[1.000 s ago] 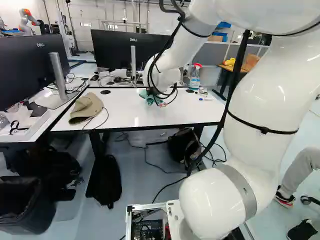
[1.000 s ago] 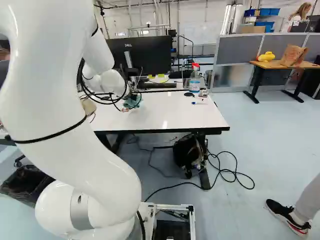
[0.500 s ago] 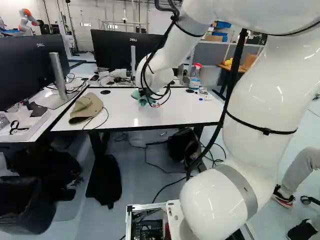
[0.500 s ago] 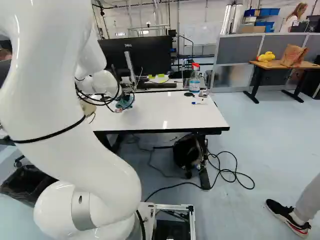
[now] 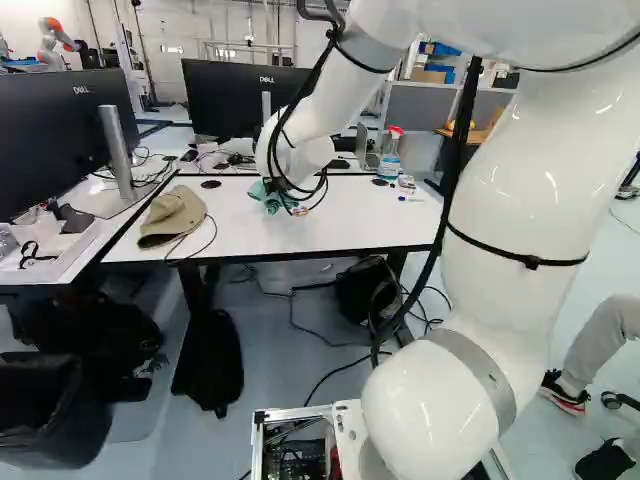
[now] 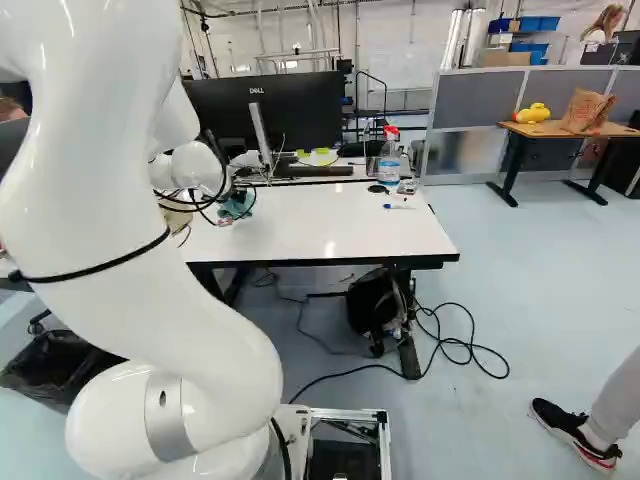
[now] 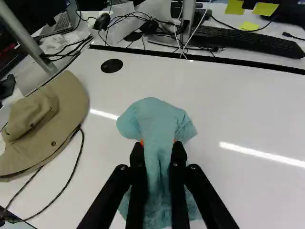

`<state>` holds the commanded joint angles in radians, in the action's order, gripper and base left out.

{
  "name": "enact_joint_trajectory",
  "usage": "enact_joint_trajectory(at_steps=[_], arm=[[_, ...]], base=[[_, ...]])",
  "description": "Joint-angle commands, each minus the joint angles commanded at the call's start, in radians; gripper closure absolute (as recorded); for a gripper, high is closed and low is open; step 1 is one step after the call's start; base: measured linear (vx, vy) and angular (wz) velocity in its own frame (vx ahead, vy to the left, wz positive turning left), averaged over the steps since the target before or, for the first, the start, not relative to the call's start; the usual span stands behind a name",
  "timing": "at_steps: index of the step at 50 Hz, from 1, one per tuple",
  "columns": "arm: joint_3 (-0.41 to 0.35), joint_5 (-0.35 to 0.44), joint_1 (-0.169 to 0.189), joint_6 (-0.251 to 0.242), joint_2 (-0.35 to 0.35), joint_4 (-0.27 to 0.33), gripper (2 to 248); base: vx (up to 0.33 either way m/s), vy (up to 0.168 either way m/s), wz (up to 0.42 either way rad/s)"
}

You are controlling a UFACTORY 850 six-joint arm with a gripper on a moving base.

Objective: Clean the table with the green towel

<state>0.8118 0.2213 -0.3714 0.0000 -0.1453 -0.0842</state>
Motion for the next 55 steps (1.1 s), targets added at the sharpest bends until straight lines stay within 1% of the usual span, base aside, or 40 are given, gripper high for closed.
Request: enact_joint_trajectory(at_steps=[4, 5, 9, 10, 14, 15, 19, 20, 25, 26, 30, 31, 35, 36, 45, 55], arm=[[0.0, 0.0, 0.0, 0.0, 0.0, 0.0, 197], [0.0, 0.0, 0.0, 0.0, 0.0, 0.0, 190], [0.0, 0.0, 0.0, 0.0, 0.0, 0.0, 190], [0.0, 0.0, 0.0, 0.0, 0.0, 0.0, 159], [0.0, 0.0, 0.0, 0.0, 0.0, 0.0, 159], [0.0, 0.0, 0.0, 0.0, 0.0, 0.0, 123], [0.0, 0.0, 0.0, 0.0, 0.0, 0.0, 123], [0.0, 0.0, 0.0, 0.0, 0.0, 0.0, 88], [0.0, 0.0, 0.0, 0.0, 0.0, 0.0, 88], [0.0, 0.0, 0.0, 0.0, 0.0, 0.0, 51], [0.0, 0.0, 0.0, 0.0, 0.0, 0.0, 51], [0.0, 0.0, 0.0, 0.0, 0.0, 0.0, 13], [0.0, 0.0, 0.0, 0.0, 0.0, 0.0, 13], [0.0, 0.0, 0.0, 0.0, 0.0, 0.0, 3], [-0.001, 0.0, 0.001, 0.0, 0.001, 0.0, 3], [-0.014, 0.0, 0.023, 0.0, 0.013, 0.0, 3]], base=[[0.0, 0.0, 0.0], [0.0, 0.0, 0.0], [0.0, 0.0, 0.0], [0.0, 0.0, 0.0], [0.0, 0.0, 0.0], [0.0, 0.0, 0.0], [0.0, 0.0, 0.0], [0.0, 0.0, 0.0], [0.0, 0.0, 0.0], [0.0, 0.0, 0.0], [0.0, 0.0, 0.0], [0.0, 0.0, 0.0], [0.0, 0.0, 0.0], [0.0, 0.0, 0.0], [0.0, 0.0, 0.0], [0.0, 0.0, 0.0]])
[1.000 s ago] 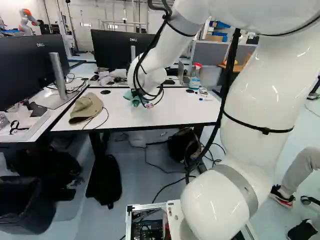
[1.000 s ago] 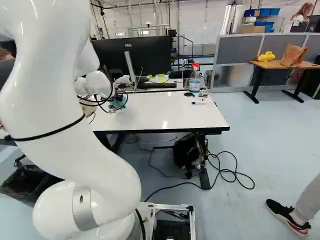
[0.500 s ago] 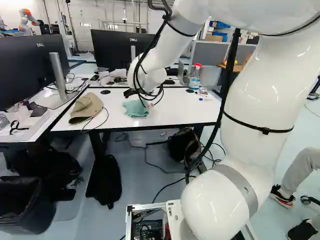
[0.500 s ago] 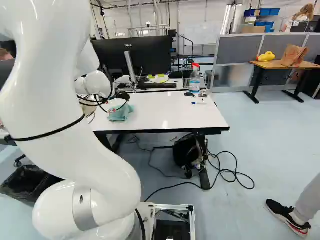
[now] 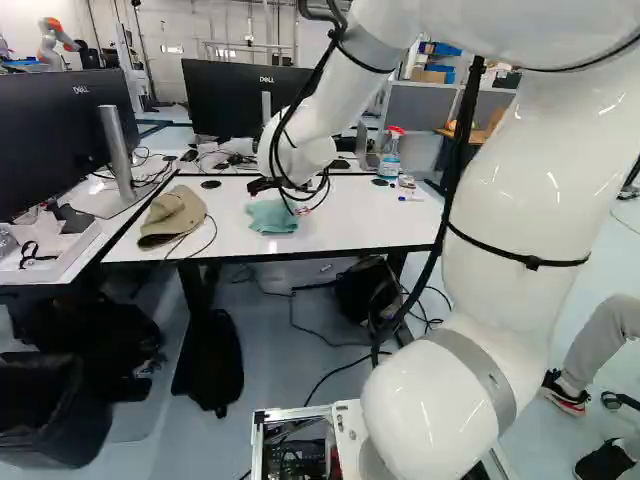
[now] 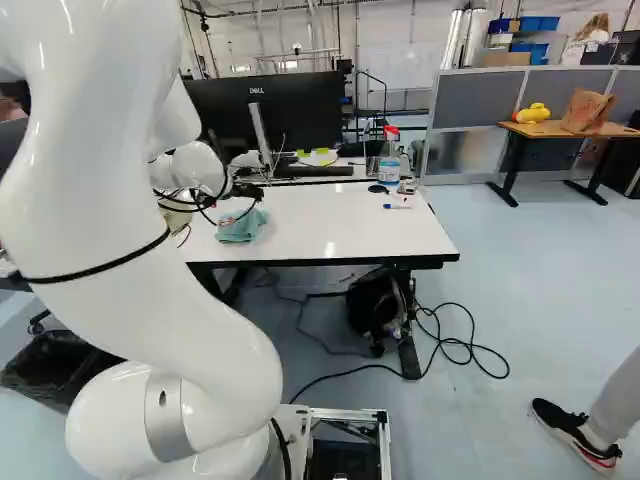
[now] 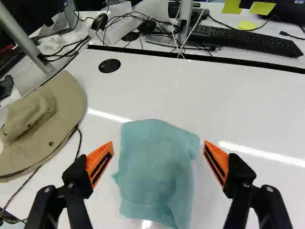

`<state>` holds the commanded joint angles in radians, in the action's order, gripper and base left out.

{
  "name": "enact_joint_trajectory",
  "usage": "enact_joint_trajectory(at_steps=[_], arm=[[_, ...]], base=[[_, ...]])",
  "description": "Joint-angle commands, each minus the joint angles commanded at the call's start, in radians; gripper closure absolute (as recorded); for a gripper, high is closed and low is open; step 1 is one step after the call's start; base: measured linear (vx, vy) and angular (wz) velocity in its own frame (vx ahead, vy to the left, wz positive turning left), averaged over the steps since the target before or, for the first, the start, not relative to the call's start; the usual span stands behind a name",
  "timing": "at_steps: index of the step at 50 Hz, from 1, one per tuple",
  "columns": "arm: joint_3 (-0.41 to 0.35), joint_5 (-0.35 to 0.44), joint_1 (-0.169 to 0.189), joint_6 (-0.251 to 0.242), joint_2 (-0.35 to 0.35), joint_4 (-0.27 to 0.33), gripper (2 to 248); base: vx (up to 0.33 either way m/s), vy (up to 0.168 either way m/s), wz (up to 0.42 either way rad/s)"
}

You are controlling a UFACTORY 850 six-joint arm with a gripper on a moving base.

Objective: Clean the table with the green towel

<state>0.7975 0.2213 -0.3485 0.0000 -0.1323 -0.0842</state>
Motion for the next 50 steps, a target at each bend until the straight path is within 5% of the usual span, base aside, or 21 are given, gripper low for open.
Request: enact_joint_trajectory(at_steps=[50], arm=[[-0.07, 0.0, 0.155, 0.0, 0.064, 0.0, 3]], base=[[0.0, 0.0, 0.0]])
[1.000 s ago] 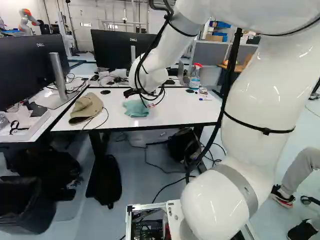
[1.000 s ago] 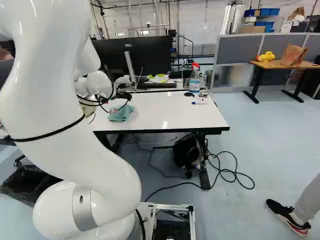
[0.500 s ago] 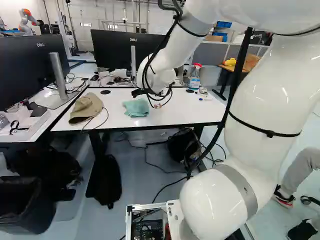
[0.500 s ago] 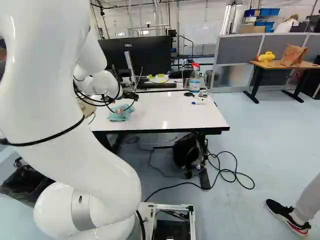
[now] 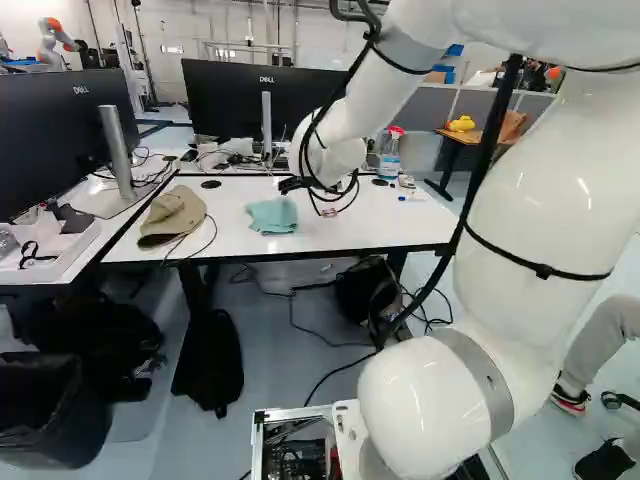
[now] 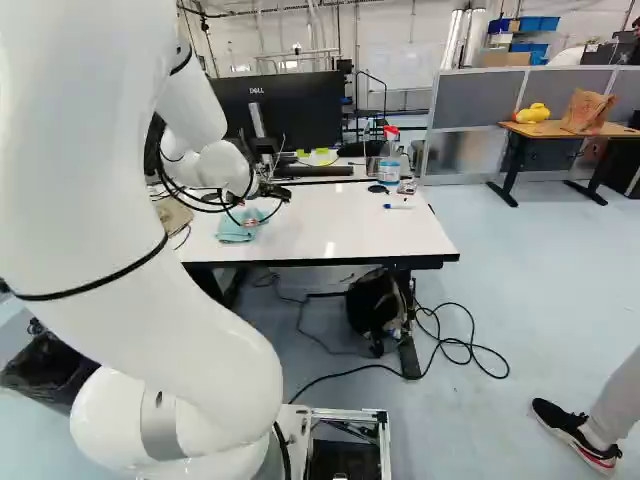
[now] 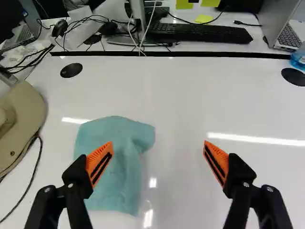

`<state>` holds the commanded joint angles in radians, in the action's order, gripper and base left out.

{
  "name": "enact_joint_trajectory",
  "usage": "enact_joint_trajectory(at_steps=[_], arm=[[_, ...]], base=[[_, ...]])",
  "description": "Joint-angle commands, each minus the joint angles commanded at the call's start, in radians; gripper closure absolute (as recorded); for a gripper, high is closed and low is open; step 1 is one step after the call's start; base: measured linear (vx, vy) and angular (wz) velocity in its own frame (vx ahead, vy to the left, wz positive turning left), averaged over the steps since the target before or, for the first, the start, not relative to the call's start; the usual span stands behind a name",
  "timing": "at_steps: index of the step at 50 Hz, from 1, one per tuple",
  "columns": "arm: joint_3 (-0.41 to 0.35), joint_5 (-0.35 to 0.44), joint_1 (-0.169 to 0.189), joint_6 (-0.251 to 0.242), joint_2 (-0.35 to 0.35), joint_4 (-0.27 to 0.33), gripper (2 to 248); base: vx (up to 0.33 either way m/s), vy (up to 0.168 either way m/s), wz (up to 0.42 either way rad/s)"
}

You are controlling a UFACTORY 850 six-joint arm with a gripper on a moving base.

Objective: Clean the table with the green towel

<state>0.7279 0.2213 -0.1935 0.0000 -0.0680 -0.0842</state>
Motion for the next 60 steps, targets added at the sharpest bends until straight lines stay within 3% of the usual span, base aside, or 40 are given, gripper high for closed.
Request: enact_joint_trajectory(at_steps=[60], arm=[[-0.048, 0.0, 0.199, 0.0, 0.045, 0.0, 3]], base=[[0.0, 0.0, 0.0]])
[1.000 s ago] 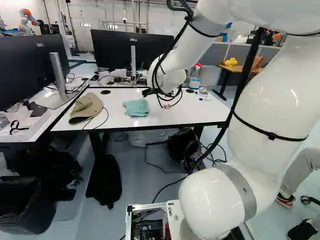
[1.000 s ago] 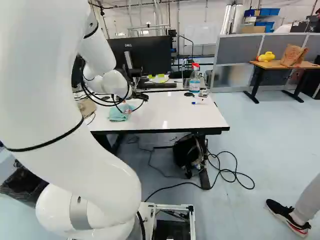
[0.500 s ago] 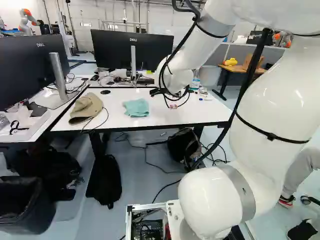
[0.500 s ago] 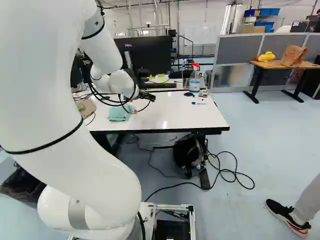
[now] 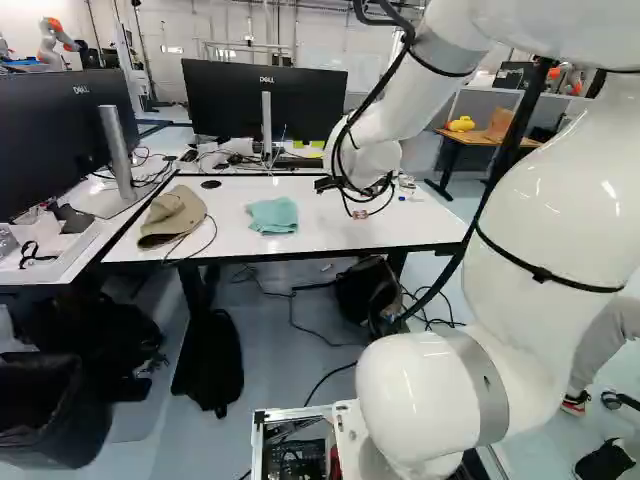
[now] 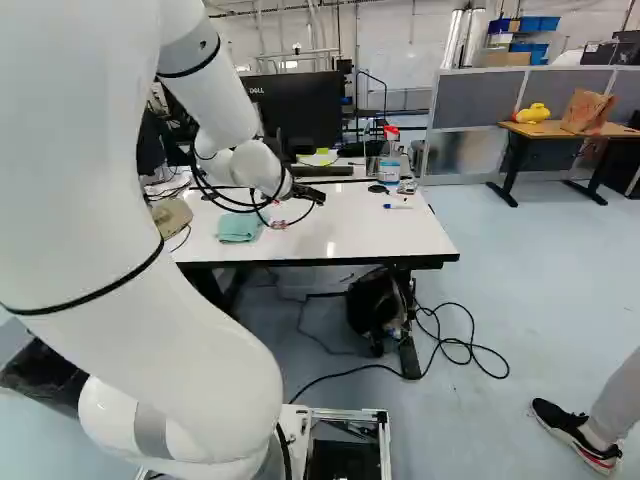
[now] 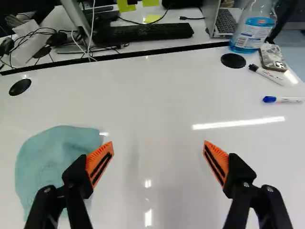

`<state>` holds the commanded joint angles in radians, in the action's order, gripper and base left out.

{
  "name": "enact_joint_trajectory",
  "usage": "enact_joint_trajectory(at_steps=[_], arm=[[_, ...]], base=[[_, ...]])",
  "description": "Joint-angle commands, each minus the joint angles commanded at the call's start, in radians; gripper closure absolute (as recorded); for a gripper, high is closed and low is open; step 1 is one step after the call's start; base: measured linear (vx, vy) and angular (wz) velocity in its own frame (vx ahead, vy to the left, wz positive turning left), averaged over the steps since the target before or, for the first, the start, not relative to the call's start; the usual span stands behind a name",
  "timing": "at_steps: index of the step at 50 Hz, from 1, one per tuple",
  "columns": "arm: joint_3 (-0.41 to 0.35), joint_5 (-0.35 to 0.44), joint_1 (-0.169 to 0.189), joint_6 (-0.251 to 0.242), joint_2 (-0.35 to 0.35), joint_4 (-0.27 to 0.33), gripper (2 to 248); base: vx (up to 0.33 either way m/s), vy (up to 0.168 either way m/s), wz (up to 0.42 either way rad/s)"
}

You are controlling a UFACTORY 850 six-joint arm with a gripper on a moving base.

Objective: Clean the table with the green towel

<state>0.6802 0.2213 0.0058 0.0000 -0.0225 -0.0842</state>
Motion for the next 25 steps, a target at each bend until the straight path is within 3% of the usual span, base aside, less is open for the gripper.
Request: enact_joint_trajectory(at_steps=[9, 25], arm=[[-0.009, 0.0, 0.031, 0.0, 0.008, 0.0, 3], [-0.019, 0.011, 0.031, 0.0, 0.014, 0.001, 3]], base=[[0.0, 0.0, 0.0], [0.0, 0.0, 0.0]])
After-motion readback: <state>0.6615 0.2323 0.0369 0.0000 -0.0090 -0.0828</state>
